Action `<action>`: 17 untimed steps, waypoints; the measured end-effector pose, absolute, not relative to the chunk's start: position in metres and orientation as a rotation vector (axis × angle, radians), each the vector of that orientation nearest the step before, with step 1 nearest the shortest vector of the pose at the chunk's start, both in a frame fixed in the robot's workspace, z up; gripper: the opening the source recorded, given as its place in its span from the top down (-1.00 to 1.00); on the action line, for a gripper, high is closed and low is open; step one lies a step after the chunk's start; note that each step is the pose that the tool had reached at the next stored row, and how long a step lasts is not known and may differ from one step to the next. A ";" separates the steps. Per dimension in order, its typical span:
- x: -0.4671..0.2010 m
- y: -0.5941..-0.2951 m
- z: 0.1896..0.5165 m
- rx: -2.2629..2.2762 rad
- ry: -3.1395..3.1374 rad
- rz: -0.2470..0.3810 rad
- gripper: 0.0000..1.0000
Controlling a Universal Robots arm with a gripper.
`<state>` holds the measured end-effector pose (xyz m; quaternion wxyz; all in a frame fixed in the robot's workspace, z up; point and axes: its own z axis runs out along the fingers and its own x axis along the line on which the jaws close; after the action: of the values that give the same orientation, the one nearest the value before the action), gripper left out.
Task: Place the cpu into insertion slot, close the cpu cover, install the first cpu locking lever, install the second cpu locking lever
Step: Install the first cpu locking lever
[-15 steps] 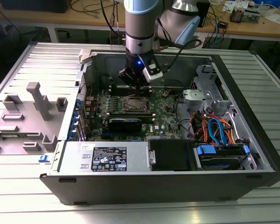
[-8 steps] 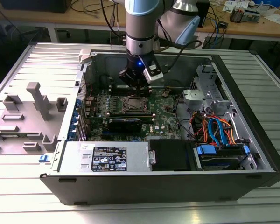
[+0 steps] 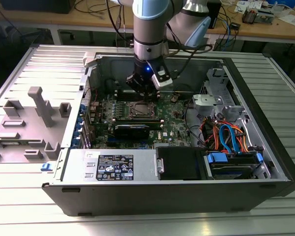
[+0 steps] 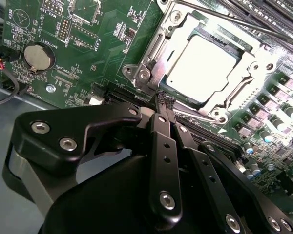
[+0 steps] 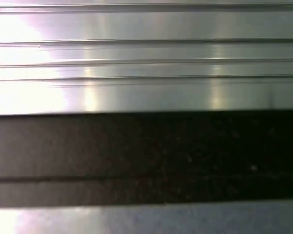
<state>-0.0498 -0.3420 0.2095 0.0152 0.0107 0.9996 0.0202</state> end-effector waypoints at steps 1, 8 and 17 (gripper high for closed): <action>-0.050 -0.342 0.209 0.033 3.110 0.063 0.79; -0.049 -0.342 0.209 0.034 3.110 0.063 0.79; -0.046 -0.342 0.207 0.034 3.110 0.062 0.79</action>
<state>-0.0457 -0.3419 0.2067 0.0152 0.0108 0.9996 0.0199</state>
